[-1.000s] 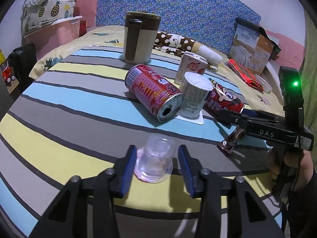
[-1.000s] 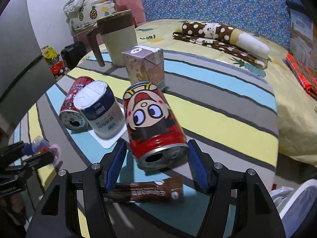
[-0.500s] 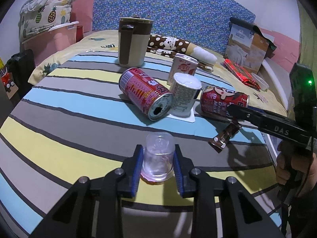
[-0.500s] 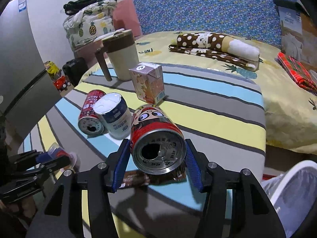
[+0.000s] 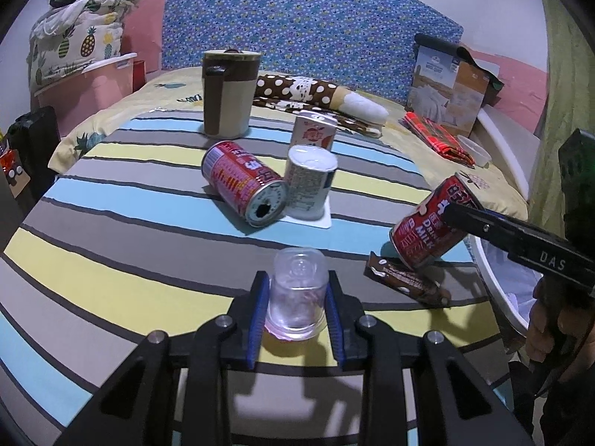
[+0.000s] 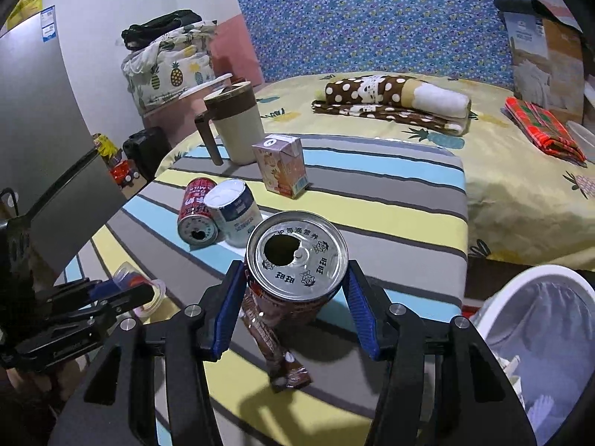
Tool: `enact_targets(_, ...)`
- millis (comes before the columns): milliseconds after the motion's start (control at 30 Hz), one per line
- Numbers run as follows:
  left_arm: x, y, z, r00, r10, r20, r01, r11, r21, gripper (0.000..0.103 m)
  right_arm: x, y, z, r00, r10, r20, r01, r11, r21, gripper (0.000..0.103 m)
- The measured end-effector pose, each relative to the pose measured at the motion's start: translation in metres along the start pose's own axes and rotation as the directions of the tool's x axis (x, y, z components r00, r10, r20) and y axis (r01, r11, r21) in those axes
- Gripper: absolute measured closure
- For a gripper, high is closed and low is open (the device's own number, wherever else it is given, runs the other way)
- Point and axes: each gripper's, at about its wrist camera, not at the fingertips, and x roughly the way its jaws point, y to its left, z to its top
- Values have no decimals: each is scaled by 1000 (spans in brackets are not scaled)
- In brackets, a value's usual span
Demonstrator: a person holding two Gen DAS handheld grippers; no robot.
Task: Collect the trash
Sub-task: 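Carry the plastic cup and red can over the bin with both tools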
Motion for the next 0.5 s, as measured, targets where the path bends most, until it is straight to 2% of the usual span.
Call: enact_targets(500,-17,-33,-4,999,-45,10,44,998,49,72,-39,-13,-19,998,-28,50,25,998,51,48)
